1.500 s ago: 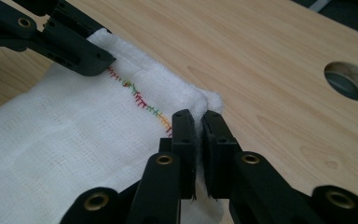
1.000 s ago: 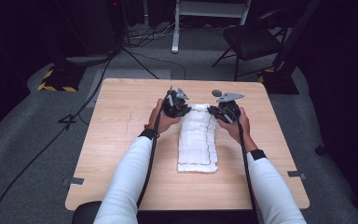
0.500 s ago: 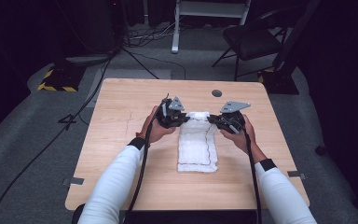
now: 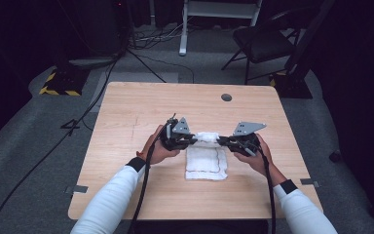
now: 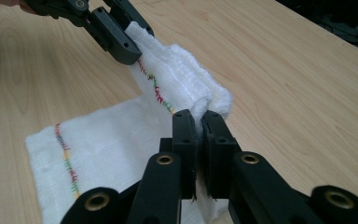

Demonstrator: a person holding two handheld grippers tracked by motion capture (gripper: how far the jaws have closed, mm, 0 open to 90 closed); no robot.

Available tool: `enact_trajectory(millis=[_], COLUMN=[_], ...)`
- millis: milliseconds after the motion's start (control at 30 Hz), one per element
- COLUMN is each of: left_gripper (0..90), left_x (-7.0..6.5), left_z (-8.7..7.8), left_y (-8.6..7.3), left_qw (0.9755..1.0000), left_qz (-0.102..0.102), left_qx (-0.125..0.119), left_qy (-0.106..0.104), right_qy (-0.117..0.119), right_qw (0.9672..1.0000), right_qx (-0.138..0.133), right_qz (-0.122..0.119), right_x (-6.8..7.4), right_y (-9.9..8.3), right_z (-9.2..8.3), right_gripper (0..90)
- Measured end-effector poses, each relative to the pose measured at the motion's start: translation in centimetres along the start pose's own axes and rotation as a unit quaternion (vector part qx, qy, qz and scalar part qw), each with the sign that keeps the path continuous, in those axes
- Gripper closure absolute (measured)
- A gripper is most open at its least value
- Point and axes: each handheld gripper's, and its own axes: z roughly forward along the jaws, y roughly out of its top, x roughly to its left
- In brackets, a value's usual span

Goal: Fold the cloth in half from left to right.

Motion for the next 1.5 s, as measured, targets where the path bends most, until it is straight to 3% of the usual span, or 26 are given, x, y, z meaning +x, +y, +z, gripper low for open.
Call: enact_trajectory(millis=[167, 233, 367, 700, 833, 1000, 1500], left_gripper=[78.0, 78.2, 78.4, 76.9, 78.8, 84.1, 86.7], left_x=[-1.3, -2.0, -2.8, -4.3, -5.0, -5.5, -6.4], left_z=[-0.2, 0.0, 0.1, -0.5, -0.3, 0.3, 0.7], left_y=[-0.5, -0.7, -1.0, -2.2, -3.1, -3.6, -4.3], left_qw=[0.9998, 0.9993, 0.9986, 0.9975, 0.9967, 0.9953, 0.9937], left_qz=[0.015, 0.025, 0.034, 0.040, 0.038, 0.040, 0.042], left_qx=[0.009, 0.024, 0.034, 0.045, 0.056, 0.069, 0.081], left_qy=[-0.012, -0.015, -0.022, -0.036, -0.045, -0.055, -0.066], right_qy=[0.016, 0.031, 0.038, 0.065, 0.067, 0.069, 0.069], right_qw=[0.9999, 0.9995, 0.9990, 0.9972, 0.9959, 0.9950, 0.9942], right_qx=[0.000, 0.008, 0.021, 0.035, 0.058, 0.069, 0.079], right_qz=[-0.003, -0.005, -0.007, -0.016, -0.020, -0.021, -0.024], right_x=[0.7, 1.4, 1.8, 3.2, 3.6, 4.1, 4.6], right_y=[-0.8, -1.6, -2.2, -3.2, -4.2, -4.9, -6.2], right_z=[-0.6, -0.6, -0.5, -0.8, -0.6, -0.3, -0.8], right_gripper=[85.2, 85.2, 85.1, 84.6, 84.3, 81.8, 77.3])
